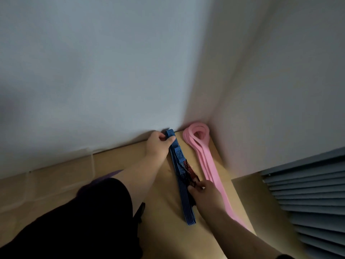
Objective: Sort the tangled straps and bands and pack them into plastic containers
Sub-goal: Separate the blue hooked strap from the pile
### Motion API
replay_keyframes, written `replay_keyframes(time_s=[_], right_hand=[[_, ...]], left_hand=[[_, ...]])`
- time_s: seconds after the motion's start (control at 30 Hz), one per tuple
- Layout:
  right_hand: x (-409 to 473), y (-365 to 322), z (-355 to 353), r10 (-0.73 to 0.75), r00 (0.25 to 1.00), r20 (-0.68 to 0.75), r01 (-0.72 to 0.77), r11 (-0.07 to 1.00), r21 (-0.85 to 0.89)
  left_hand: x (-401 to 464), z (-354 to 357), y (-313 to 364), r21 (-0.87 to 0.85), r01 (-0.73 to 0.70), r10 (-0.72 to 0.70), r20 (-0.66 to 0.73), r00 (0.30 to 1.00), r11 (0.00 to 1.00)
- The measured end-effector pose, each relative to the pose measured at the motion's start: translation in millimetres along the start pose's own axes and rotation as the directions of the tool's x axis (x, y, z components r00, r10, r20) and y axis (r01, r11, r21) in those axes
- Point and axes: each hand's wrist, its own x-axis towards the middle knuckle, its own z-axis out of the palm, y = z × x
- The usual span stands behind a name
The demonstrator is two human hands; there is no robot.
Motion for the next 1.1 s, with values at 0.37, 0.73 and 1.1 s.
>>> replay_keyframes(time_s=[0.37, 0.73, 1.1], right_hand=[[-21, 16, -5, 0.002, 1.000, 0.011, -0.002, 1.000, -0.004], [-81, 43, -12, -0.144, 0.987, 0.073, 0.148, 0.988, -0.047], [-79, 32, -22, -0.313, 0.950, -0.002, 0.305, 0.928, -0.213]], left_hand=[[-34, -24, -8, 0.004, -0.034, 0.034, 0.025, 0.999, 0.999], [-153, -65, -36, -0.104, 0.034, -0.037, -0.022, 0.999, 0.994], [-204, -56, -68, -0.156, 0.123, -0.111, 0.082, 0.990, 0.980]])
